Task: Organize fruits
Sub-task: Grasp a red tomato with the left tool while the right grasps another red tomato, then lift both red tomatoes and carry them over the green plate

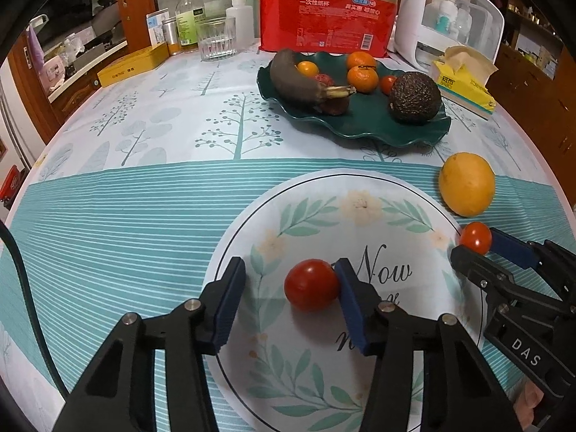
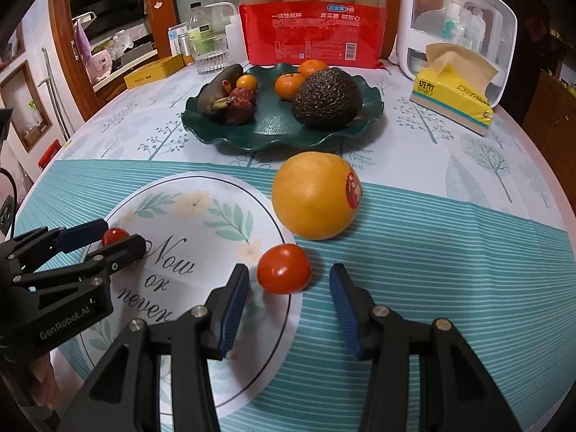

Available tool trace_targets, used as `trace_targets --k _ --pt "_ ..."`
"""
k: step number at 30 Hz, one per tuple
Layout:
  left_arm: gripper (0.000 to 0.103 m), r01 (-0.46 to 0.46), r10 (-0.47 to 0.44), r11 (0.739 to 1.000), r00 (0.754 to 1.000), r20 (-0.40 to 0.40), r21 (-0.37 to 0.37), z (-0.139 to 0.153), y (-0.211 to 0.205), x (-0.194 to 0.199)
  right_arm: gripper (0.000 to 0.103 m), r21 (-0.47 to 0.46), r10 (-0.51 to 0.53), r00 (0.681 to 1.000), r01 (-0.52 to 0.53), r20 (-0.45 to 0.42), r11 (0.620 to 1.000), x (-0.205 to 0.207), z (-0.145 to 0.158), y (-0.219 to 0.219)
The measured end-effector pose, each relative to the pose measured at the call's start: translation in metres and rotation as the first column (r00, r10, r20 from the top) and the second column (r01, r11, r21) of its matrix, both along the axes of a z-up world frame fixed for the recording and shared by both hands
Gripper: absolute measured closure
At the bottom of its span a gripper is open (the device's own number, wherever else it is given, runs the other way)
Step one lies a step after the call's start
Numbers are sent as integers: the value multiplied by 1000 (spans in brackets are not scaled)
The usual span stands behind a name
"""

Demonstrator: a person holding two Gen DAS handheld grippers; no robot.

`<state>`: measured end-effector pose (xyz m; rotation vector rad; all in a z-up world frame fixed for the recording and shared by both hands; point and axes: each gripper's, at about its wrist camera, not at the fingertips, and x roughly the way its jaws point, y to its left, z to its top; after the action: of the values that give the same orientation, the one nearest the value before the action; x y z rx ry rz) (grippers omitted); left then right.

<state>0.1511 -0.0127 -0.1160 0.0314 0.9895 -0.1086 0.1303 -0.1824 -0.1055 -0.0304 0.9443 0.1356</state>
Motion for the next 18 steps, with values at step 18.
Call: trace_targets --k 18 --pt "80 -39 37 997 999 -30 -64 2 9 0 74 70 -7 1000 7 11 997 -3 1 -12"
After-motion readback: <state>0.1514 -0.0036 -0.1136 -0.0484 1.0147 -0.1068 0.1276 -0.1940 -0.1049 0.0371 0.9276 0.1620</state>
